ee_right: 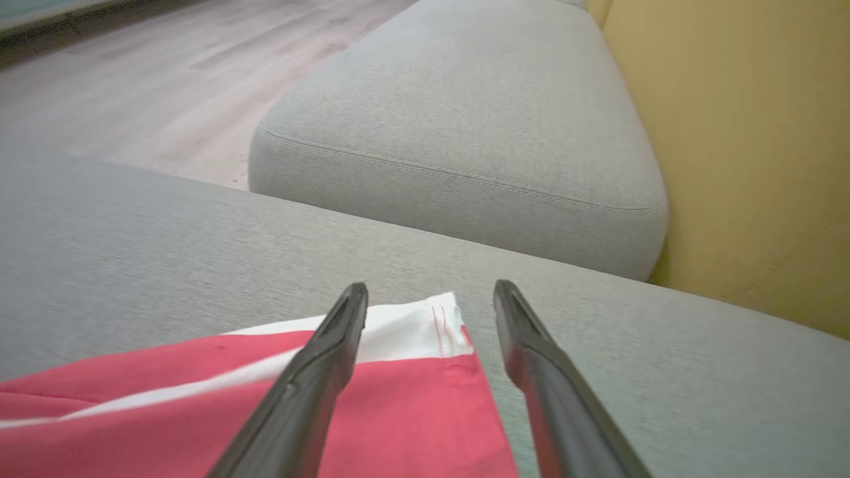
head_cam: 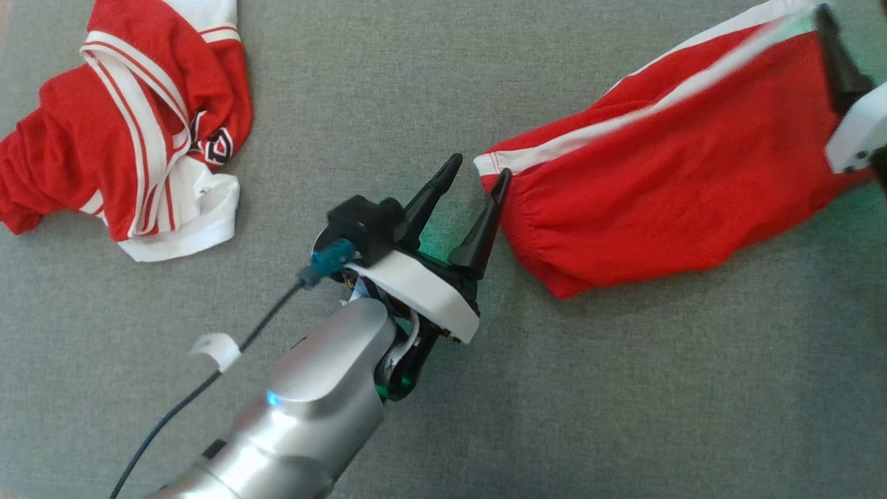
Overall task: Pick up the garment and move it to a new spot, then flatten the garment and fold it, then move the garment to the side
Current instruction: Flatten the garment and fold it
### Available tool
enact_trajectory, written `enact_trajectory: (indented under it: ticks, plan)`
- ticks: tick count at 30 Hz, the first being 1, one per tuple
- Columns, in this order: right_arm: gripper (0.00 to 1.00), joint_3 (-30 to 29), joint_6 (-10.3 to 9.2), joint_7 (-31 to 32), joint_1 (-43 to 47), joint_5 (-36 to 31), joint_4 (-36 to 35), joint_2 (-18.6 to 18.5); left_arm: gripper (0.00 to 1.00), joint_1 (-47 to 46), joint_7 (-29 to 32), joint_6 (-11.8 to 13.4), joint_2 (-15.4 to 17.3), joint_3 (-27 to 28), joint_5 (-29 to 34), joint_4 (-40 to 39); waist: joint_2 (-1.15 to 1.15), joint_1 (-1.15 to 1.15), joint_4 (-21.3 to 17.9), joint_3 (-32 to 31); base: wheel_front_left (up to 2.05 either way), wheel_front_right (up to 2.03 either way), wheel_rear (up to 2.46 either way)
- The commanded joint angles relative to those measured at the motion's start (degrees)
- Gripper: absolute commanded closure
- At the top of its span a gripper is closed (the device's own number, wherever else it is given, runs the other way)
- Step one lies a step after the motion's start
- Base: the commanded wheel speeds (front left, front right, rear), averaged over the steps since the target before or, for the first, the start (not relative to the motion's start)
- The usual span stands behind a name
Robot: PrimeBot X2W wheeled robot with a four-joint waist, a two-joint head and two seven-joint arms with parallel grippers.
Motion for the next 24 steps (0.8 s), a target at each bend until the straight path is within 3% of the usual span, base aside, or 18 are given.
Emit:
enact_trajectory:
  ticks: [1,5,8,11,17,23,24]
  plan:
    - [0.00,2.0,0.43,-1.6,-0.1,3.3,-1.4,-0.4,0.00,-2.2,-1.6,1.3,0.2,0.3,2.5,-0.5,0.00,-0.01,0.0,-0.3,0.00,0.00,0.00]
    - [0.00,4.6,0.43,-1.6,1.8,11.1,-1.7,-3.0,0.00,-1.1,-2.9,6.3,0.2,1.8,9.5,-2.4,0.00,-0.01,0.3,-1.0,0.00,0.00,0.00]
    - [0.00,4.5,0.43,-0.4,3.5,15.0,-1.0,-6.3,0.00,2.8,-2.9,10.7,0.3,6.1,18.3,-9.7,0.00,-0.01,1.1,-0.8,0.00,0.00,0.00]
    - [0.00,3.7,0.43,1.6,5.0,19.5,0.6,-8.6,0.00,8.4,-2.9,13.4,0.4,9.9,25.6,-16.9,0.00,-0.01,2.6,-0.4,0.00,0.00,0.00]
    - [0.00,3.2,0.43,6.5,7.8,26.1,3.0,-12.6,0.00,17.3,-2.9,14.8,0.3,15.0,33.8,-27.2,0.00,-0.01,6.1,0.1,0.00,0.00,0.00]
    - [0.00,3.2,0.43,11.0,9.4,27.8,6.9,-13.5,0.00,20.7,-2.9,14.3,0.2,17.3,36.0,-30.3,0.00,-0.01,7.6,-0.3,0.00,0.00,0.00]
    - [0.15,3.5,0.43,11.9,9.6,28.2,7.0,-13.2,0.00,20.9,-2.9,14.2,0.2,17.6,36.3,-30.6,0.00,-0.01,7.6,-0.5,0.00,0.00,0.00]
